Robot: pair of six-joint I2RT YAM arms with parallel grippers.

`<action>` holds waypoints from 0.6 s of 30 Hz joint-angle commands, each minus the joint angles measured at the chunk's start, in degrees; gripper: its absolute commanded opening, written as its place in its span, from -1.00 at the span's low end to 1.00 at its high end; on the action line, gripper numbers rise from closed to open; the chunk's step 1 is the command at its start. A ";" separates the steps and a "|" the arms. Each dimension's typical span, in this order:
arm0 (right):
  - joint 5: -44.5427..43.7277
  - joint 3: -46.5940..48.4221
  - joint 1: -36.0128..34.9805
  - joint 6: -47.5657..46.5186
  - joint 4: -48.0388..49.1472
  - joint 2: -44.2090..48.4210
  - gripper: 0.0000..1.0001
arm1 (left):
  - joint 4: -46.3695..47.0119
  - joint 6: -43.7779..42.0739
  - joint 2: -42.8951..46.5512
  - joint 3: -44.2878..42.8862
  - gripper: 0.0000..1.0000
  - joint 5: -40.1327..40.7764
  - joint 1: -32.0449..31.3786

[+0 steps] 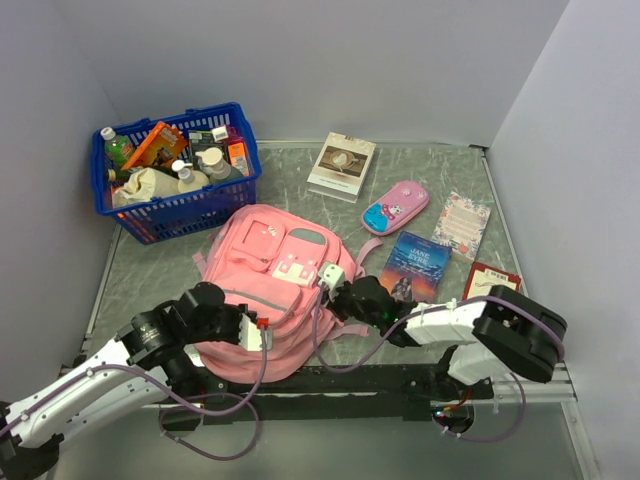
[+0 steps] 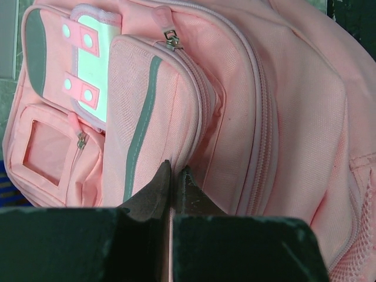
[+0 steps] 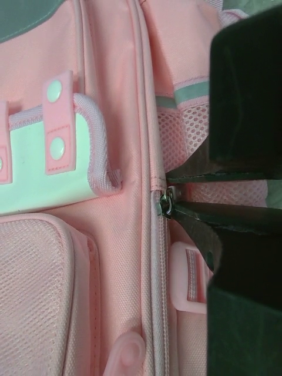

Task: Pack the student bag
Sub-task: Unzip the student bag at the center of the board.

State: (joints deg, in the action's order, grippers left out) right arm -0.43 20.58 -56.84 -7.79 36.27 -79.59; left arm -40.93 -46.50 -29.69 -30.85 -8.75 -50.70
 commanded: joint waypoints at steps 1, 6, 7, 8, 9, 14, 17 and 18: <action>0.96 -0.89 -0.29 2.87 0.04 7.86 -0.88 | 6.21 1.50 -1.59 -1.84 -0.98 6.21 1.30; 0.78 -2.82 -1.60 5.68 -5.59 15.50 -1.00 | 7.00 2.73 -3.79 -2.55 -0.98 4.98 1.22; 0.78 -2.74 -2.22 6.12 -6.55 16.22 -1.00 | 7.26 3.17 -4.23 -2.72 -0.98 4.71 1.30; 1.21 -2.48 -2.48 7.17 -7.96 16.66 -1.00 | 7.61 3.52 -5.02 -2.98 -0.98 4.54 1.22; 1.13 -1.86 -2.84 7.52 -10.49 17.62 -1.00 | 8.66 3.96 -5.37 -3.16 -0.98 4.62 1.30; -0.88 -2.30 -5.56 10.51 -13.59 19.65 -1.00 | 9.90 7.47 -8.53 -5.35 -0.98 2.52 1.30; -1.51 -1.95 -5.83 11.31 -15.00 20.35 -1.00 | 10.87 8.79 -8.98 -6.23 -0.98 1.90 1.30; -1.59 -1.25 -6.09 11.39 -15.35 20.61 -1.00 | 10.96 8.88 -9.07 -6.41 -0.98 1.38 1.30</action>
State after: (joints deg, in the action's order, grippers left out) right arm -2.37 17.87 -61.49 0.75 22.02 -60.86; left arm -37.06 -39.79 -38.22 -34.02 -11.03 -50.70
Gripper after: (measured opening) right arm 0.207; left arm 0.043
